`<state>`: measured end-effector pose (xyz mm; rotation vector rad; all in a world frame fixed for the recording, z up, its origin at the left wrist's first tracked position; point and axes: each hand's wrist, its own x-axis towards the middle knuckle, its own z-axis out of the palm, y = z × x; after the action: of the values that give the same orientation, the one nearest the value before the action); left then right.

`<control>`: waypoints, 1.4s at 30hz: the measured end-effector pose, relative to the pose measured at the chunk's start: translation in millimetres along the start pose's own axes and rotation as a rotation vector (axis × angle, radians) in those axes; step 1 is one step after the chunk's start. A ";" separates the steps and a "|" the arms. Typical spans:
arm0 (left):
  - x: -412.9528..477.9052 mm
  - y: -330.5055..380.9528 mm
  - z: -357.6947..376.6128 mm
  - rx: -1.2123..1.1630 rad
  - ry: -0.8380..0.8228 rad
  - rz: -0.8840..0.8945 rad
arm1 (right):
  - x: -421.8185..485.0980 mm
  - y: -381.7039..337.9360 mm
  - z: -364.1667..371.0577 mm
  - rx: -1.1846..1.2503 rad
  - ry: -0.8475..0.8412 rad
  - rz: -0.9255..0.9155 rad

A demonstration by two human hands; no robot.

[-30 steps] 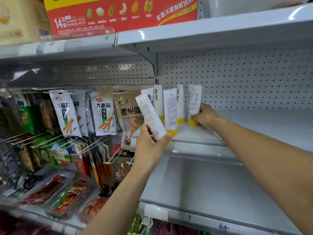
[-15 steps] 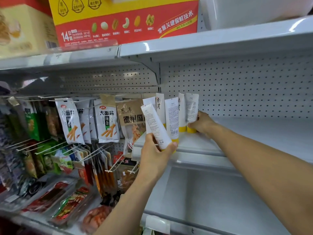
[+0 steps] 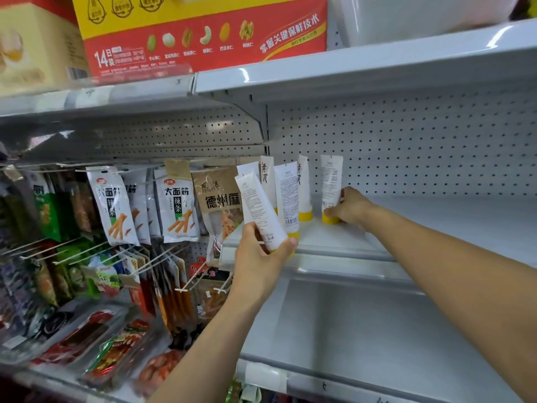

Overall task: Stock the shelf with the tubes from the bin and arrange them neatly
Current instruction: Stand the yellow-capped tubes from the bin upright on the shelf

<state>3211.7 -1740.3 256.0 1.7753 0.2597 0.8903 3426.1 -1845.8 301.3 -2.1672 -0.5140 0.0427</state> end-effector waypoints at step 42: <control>4.7 -1.6 -23.8 0.333 -0.213 0.037 | -78.9 -6.7 5.5 0.140 -0.011 -0.142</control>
<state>3199.2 -1719.9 259.9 2.1731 0.2474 0.7047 3350.5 -1867.8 291.2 -1.9908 -0.6511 0.0121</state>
